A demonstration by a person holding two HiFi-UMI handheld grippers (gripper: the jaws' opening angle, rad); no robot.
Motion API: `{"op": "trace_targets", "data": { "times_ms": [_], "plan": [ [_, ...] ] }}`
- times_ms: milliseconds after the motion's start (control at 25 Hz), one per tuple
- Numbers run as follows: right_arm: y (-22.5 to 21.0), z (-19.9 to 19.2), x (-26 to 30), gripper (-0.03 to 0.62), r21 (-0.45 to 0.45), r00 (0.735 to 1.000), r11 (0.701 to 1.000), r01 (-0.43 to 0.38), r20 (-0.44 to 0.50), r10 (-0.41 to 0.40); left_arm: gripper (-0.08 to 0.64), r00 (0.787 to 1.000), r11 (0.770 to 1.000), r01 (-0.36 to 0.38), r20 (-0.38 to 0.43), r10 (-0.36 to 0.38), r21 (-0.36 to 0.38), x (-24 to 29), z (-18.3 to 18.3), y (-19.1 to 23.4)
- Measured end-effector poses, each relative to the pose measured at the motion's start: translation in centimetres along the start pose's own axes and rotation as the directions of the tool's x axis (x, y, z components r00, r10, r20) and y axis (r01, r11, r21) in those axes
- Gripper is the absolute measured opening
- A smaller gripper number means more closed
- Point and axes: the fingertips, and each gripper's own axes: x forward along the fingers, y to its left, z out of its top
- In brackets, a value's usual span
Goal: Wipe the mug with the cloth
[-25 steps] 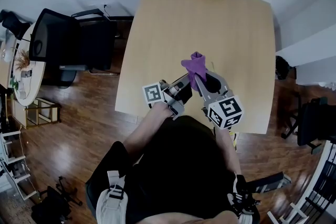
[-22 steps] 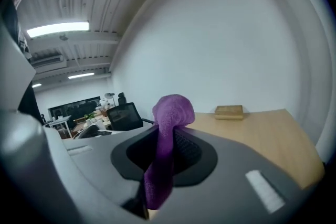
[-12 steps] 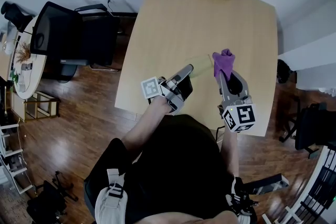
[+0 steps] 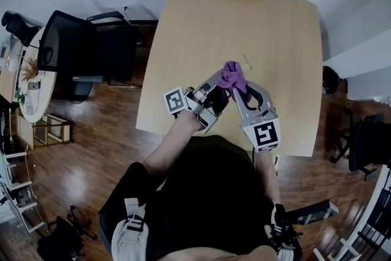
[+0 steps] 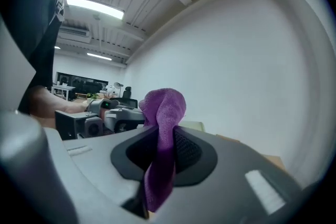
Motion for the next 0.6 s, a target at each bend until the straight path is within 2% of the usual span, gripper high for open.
{"op": "trace_targets", "data": {
  "times_ms": [80,160,240,320,400,440,520,600],
  "plan": [
    [-2.5,-0.7,-0.3,0.064,0.017,0.995,0.995,0.096,-0.013,-0.096,0.043,1.0,1.0,-0.003,0.009,0.003,0.005,-0.3,0.3,0.0],
    [-5.7,-1.8,-1.3,0.064,0.047,0.978,0.977,0.21,-0.027,-0.209,0.044,1.0,1.0,-0.003,0.022,0.003,0.002,-0.6,0.6,0.0],
    [-7.5,-1.7,-2.6,0.064,0.077,0.964,0.961,0.267,-0.013,-0.266,0.043,0.999,1.0,0.001,0.039,-0.001,-0.01,-1.0,0.9,0.2],
    [-6.5,0.1,-3.2,0.064,0.094,0.973,0.972,0.216,0.061,-0.222,0.043,0.999,1.0,0.003,0.053,-0.002,-0.021,-1.1,1.2,0.2],
    [-2.9,2.5,-2.6,0.064,0.064,0.985,0.995,0.075,0.152,-0.084,0.044,0.998,1.0,0.002,0.058,0.0,-0.028,-1.0,1.3,0.3],
    [-0.7,3.2,-2.0,0.064,0.028,0.986,1.0,0.004,0.167,-0.008,0.044,0.998,0.999,0.002,0.056,0.0,-0.032,-0.9,1.3,0.3],
    [2.7,2.9,-0.9,0.064,-0.042,0.988,0.995,-0.089,0.123,0.094,0.044,0.999,0.999,0.006,0.044,-0.005,-0.033,-0.5,0.8,0.2],
    [2.8,2.1,-0.4,0.064,-0.019,0.991,0.996,-0.087,0.102,0.089,0.044,1.0,1.0,0.014,0.019,-0.014,-0.027,-0.2,0.1,0.0]
  ]
}}
